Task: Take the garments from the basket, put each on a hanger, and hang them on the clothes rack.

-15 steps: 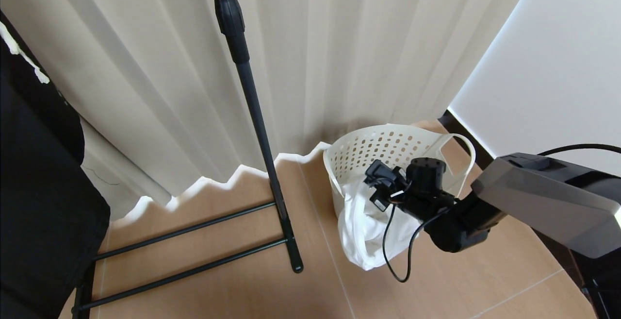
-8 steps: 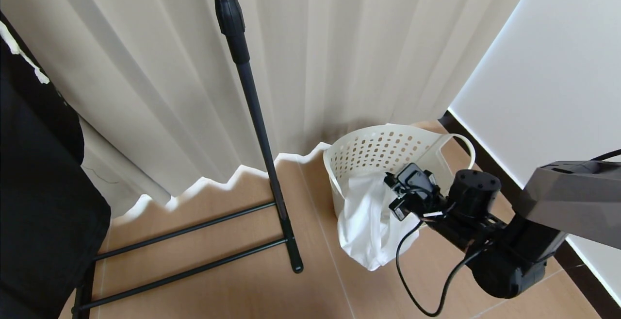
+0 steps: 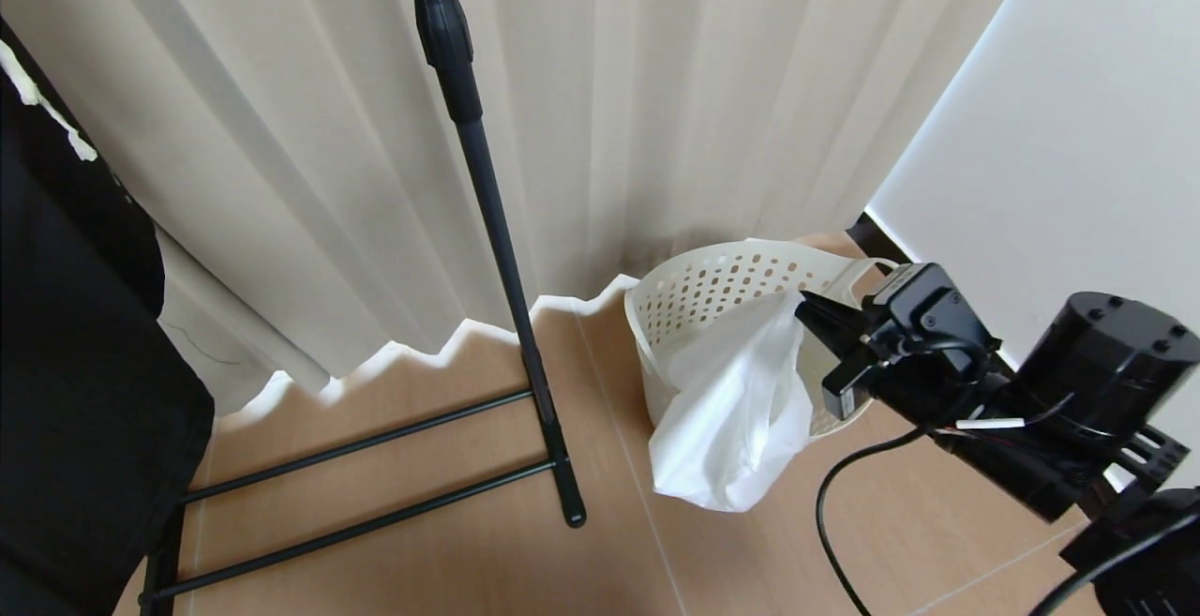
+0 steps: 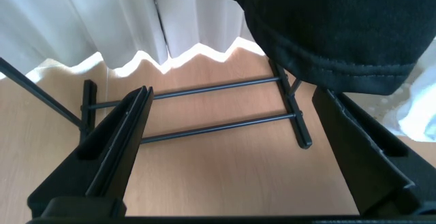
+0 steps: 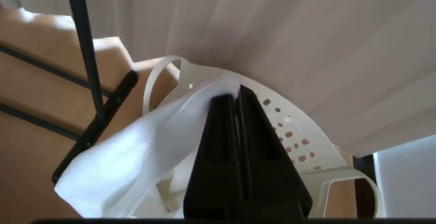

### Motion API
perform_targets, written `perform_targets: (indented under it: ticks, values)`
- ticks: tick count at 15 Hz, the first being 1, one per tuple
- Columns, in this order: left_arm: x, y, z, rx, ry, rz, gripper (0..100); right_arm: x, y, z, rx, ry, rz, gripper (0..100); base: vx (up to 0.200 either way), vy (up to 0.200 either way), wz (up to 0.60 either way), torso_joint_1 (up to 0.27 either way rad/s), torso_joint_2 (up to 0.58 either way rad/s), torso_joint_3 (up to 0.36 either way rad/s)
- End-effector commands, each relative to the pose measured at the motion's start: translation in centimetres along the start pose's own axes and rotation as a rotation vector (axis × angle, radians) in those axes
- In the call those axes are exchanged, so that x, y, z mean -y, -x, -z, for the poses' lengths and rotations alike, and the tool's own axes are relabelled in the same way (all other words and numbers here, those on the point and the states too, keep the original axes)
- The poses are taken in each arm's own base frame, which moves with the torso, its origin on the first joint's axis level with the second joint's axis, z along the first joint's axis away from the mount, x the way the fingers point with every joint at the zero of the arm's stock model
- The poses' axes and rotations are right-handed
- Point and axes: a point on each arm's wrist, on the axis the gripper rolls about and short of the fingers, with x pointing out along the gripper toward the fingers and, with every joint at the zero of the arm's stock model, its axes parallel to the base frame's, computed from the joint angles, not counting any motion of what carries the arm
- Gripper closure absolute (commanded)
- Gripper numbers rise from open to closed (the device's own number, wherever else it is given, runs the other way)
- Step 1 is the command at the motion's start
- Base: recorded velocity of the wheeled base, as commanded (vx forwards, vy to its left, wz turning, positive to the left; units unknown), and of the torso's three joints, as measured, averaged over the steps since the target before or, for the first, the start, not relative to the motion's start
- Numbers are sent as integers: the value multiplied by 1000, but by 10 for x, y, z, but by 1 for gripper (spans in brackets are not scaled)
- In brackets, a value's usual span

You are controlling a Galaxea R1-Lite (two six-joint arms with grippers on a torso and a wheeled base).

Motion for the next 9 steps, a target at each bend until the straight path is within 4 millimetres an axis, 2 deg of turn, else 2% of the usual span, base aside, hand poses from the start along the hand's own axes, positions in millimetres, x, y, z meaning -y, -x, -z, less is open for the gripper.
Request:
perform_targets:
  ticks: [1, 3, 9]
  values:
    - [0, 0, 0, -1, 0, -1, 0, 13, 34, -57, 103, -59, 22, 100, 0, 0, 0, 0, 0, 0]
    - [0, 0, 0, -1, 0, 0, 0, 16, 39, -68, 87, -171, 31, 100, 0, 0, 0, 0, 0, 0]
    - [0, 0, -1, 0, 10, 1, 0, 16, 36, -68, 70, -183, 25, 100, 0, 0, 0, 3, 1, 168]
